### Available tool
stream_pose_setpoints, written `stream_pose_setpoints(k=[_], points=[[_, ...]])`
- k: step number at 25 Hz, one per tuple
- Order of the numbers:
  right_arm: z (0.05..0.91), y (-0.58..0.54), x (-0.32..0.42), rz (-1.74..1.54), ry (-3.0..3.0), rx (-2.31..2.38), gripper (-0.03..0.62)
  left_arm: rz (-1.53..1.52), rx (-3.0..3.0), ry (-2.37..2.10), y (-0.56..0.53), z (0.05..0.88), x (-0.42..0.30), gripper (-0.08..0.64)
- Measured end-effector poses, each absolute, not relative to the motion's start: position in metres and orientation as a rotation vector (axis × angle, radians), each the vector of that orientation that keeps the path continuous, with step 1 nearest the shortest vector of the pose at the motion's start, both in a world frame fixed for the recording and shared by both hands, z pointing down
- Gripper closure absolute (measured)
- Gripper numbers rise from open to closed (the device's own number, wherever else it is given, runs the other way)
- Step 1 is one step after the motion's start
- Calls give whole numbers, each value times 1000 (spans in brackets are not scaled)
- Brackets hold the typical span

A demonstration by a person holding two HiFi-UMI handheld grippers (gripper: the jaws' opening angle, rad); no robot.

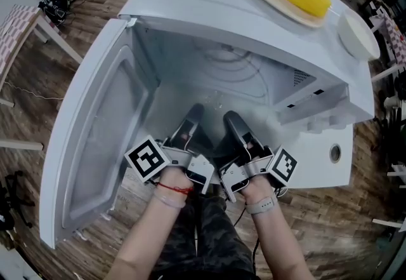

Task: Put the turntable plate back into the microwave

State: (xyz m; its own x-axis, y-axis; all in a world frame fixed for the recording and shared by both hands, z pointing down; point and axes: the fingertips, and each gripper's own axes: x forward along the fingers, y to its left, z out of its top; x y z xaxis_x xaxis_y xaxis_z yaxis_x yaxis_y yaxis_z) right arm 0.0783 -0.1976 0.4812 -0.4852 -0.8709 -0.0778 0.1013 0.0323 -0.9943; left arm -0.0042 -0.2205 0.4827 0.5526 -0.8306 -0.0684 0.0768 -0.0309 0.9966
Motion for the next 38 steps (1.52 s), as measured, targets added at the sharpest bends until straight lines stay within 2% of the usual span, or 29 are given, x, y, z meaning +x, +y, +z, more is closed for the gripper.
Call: stream_pose_setpoints(k=[13,24,38], points=[[483,-166,73,-1599,1529,-786,511,-872,1385,-703,-239,480,-7,511],[485,-168,79,-1584,1552,-836,545,-843,1429,-705,-241,477,5,511],[481,-186,88,-1543,1558,-884,545,-838,1423,-656,-261,476,16,509]])
